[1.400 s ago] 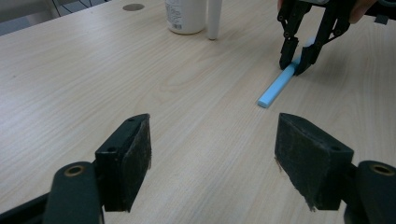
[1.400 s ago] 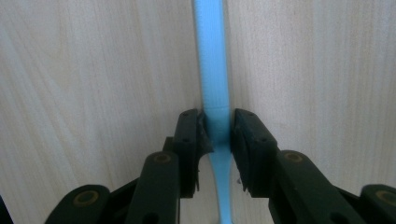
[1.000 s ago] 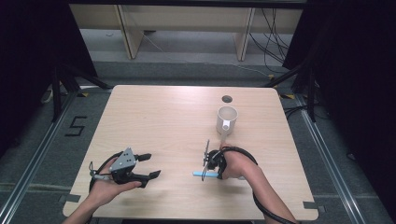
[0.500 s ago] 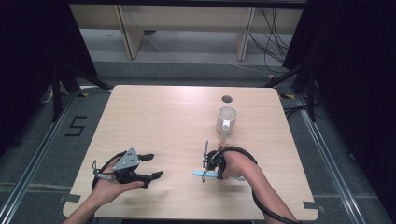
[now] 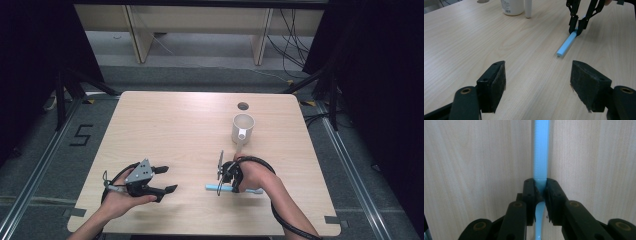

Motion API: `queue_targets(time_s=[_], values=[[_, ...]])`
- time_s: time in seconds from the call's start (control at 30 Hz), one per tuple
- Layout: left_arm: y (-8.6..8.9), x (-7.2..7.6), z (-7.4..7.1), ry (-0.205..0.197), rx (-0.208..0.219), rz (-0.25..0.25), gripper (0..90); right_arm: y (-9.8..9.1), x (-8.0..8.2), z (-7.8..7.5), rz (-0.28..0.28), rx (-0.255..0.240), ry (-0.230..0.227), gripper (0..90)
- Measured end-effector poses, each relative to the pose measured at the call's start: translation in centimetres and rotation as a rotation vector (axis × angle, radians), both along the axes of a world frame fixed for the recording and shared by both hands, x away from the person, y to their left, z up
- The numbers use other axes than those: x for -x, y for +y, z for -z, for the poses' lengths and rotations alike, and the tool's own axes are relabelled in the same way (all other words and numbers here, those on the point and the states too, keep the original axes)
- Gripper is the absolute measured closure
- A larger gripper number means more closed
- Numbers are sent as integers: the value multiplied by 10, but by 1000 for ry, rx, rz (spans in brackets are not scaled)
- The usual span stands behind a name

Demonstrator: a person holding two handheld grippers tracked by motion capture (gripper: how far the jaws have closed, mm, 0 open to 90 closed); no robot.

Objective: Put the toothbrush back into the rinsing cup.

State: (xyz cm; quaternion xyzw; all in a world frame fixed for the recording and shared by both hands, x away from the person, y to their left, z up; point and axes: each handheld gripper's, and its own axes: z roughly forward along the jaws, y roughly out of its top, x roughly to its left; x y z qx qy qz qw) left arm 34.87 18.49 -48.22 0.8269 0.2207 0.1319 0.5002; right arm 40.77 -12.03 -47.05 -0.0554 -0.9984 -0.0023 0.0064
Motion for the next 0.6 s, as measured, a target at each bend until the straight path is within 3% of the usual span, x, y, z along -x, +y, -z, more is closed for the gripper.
queue_targets(time_s=[0.4, 0.5, 0.53, 0.6], values=[[-20, 0, -1, 5, -9, 62, 296, 2, 5, -10, -2, -2, 1, 791], [-26, -2, 0, 4, -11, 82, 303, 3, 4, -12, -41, -21, -11, 791], [-28, -3, 0, 6, -13, 89, 306, 5, 7, -14, -23, -6, -12, 792], [-32, -4, 0, 6, -21, 98, 315, 7, 8, -15, -37, -12, -7, 791]])
